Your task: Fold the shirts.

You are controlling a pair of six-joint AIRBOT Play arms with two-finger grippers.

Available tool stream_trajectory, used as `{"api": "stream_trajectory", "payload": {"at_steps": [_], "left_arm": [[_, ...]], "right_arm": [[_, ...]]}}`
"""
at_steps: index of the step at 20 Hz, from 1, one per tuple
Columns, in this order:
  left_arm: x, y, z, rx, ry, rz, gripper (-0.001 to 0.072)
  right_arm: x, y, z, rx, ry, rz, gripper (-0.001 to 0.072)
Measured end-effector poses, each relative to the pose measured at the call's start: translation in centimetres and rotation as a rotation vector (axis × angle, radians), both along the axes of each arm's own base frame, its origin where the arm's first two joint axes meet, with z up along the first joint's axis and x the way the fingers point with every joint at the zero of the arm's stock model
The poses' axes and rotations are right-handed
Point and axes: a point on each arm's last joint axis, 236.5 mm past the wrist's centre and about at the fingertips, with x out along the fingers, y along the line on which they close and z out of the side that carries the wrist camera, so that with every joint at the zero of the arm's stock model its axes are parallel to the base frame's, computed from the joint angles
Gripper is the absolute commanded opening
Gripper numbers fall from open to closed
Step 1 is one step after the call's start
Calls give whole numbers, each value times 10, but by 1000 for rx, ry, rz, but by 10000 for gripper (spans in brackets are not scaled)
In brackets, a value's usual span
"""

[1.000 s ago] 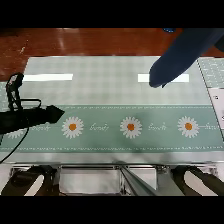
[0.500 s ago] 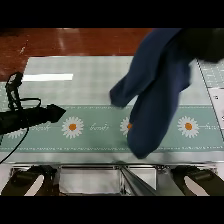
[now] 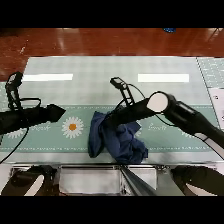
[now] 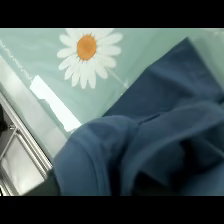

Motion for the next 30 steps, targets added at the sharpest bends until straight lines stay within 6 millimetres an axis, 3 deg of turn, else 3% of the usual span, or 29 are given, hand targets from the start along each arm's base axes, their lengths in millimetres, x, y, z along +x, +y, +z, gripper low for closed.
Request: {"api": "stream_trajectory", "payload": {"at_steps": [2,4,6,9,10,12,14,17,20,24,29,30], "left_arm": [[-1,-1,0,-4,3,-1,510],[-7,-4,-3,-10,32,-13,510],[-16,-5,-11,-2,75,-40,510],[-35,-3,-36,20,162,-69,510],[-43,-6,-46,7,203,-78,510],[-68,-27,-67,-81,294,-139,510],[-92,-48,-84,-164,356,-214,511],[-120,-70,-102,-251,422,-283,511],[-136,-91,-110,-310,431,-341,511],[-140,-111,-128,-303,436,-371,511],[-121,-116,-162,-240,453,-300,498],[-118,-116,-166,-233,463,-290,372]], "right_arm": [[9,-1,-5,11,30,-37,409],[35,-22,9,33,24,-108,408],[71,-68,35,50,-15,-228,408],[108,-182,53,-36,-77,-484,408],[106,-219,50,-74,-67,-569,407],[90,-275,31,-128,-18,-714,407],[59,-303,1,-147,77,-805,407],[16,-310,-42,-160,206,-847,407],[-12,-303,-69,-154,295,-848,407],[-25,-297,-80,-135,341,-845,407],[-42,-285,-82,-123,389,-778,407],[-46,-283,-82,-123,399,-759,407]]}}
